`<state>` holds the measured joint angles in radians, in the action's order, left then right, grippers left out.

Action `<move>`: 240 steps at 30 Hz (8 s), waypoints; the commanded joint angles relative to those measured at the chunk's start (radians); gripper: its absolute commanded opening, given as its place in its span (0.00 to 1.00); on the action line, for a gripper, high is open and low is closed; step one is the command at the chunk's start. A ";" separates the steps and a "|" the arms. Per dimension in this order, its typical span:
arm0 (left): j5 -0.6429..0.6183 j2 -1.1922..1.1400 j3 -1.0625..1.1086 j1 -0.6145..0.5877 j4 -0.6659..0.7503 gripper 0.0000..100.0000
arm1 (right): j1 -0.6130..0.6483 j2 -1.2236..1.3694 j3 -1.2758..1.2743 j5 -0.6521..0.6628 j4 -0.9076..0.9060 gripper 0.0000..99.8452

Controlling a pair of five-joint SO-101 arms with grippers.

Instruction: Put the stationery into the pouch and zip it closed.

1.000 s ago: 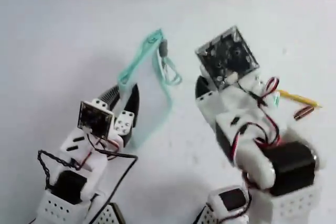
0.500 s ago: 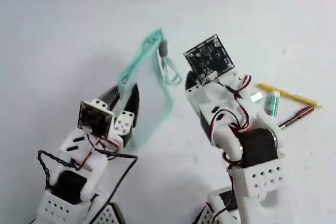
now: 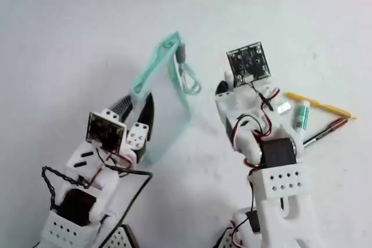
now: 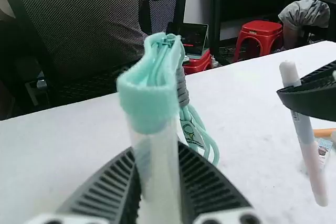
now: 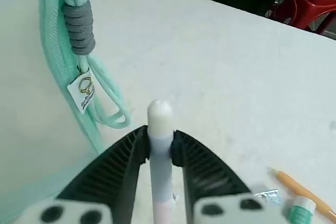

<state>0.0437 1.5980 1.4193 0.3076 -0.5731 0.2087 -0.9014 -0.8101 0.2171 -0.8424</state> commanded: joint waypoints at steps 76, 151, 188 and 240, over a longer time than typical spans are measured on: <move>0.015 -0.007 0.008 -0.015 0.008 0.02 | 0.004 -0.019 -0.157 -0.051 0.226 0.02; 0.014 -0.005 0.031 0.045 0.000 0.14 | 0.516 0.348 0.942 -0.110 -0.291 0.02; 0.014 -0.004 0.034 0.045 0.000 0.11 | -0.249 0.045 -0.120 -0.120 0.071 0.31; 0.015 -0.004 0.035 0.045 0.002 0.11 | -0.196 0.027 -0.459 -0.110 0.453 0.31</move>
<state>0.0453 1.5980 1.4530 0.3491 -0.5808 0.0077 -0.8539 -1.2750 0.1051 -0.4066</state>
